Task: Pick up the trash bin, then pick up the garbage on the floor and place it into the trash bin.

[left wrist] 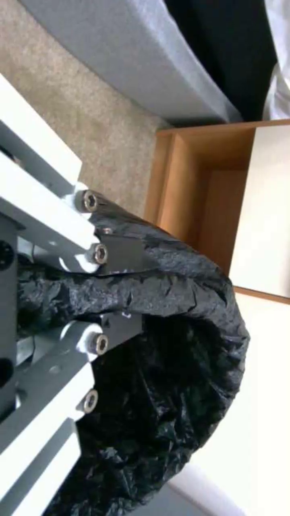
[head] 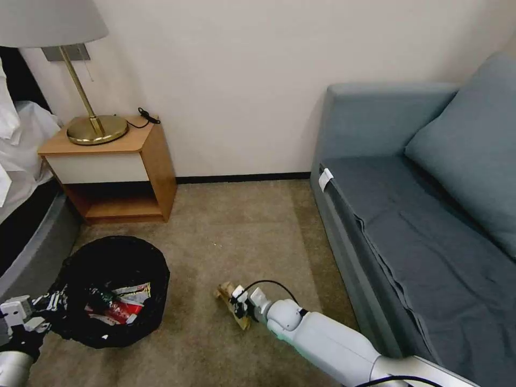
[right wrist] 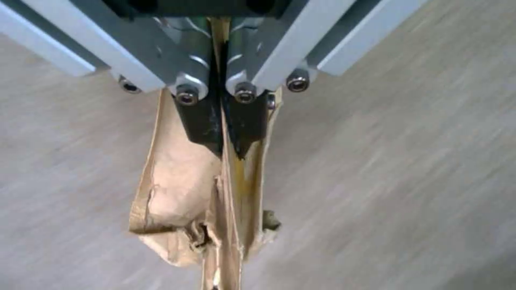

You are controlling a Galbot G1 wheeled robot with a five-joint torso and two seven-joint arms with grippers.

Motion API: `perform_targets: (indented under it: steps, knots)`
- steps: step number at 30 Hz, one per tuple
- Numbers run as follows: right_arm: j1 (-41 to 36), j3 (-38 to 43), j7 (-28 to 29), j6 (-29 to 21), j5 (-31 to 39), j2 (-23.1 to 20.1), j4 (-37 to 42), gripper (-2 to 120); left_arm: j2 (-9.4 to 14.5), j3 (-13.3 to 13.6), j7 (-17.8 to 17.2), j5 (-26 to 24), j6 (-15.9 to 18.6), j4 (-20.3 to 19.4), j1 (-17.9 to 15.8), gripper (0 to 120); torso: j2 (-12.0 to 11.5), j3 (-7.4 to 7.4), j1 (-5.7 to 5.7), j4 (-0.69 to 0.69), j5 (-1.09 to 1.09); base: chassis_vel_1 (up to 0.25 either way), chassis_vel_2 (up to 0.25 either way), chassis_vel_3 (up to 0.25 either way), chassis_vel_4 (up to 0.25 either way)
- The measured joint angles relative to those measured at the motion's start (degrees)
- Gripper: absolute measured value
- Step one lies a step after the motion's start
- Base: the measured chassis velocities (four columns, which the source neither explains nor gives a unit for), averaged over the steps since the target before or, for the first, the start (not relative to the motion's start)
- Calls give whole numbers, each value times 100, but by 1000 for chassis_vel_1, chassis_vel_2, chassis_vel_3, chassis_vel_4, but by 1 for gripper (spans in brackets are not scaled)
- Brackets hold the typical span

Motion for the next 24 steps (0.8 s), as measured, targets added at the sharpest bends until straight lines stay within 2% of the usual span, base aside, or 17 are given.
perform_targets:
  steps: [6, 13, 16, 18, 21, 22, 24]
  knots:
    - [127, 705, 447, 448, -536, -229, 635, 0, -13, 144, -21, -9, 25, 18, -5, 6, 0, 0, 0, 0, 0, 0, 0, 0, 0]
    - [300, 998, 848, 662, -462, -409, 1549, 0, -47, 321, -40, -58, 94, -21, 13, 6, 0, 0, 0, 0, 0, 0, 0, 0, 0]
    - [427, 1012, 1079, 770, -73, -457, 2179, 0, -105, 528, -95, -94, 162, -67, 50, 6, 0, 0, 0, 0, 1, 0, 0, 0, 0]
    - [458, 983, 1104, 808, 9, -471, 2328, 0, -117, 588, -113, -105, 176, -77, 60, 6, 0, 0, 0, 1, 1, 0, 0, 0, 0]
    - [534, 784, 1137, 961, 317, -555, 3044, 0, -190, 960, -279, -268, 291, -144, 71, 6, 0, 0, 0, 1, 0, 0, 0, 0, 0]
    - [534, 784, 1137, 961, 317, -555, 3044, 0, -190, 960, -279, -268, 291, -144, 71, 6, 0, 0, 0, 1, 0, 0, 0, 0, 0]
    - [545, 613, 1124, 1091, 434, -653, 3419, 0, -257, 1140, -377, -370, 357, -185, 53, 6, 0, 0, 0, 1, 0, 0, 0, 0, 0]
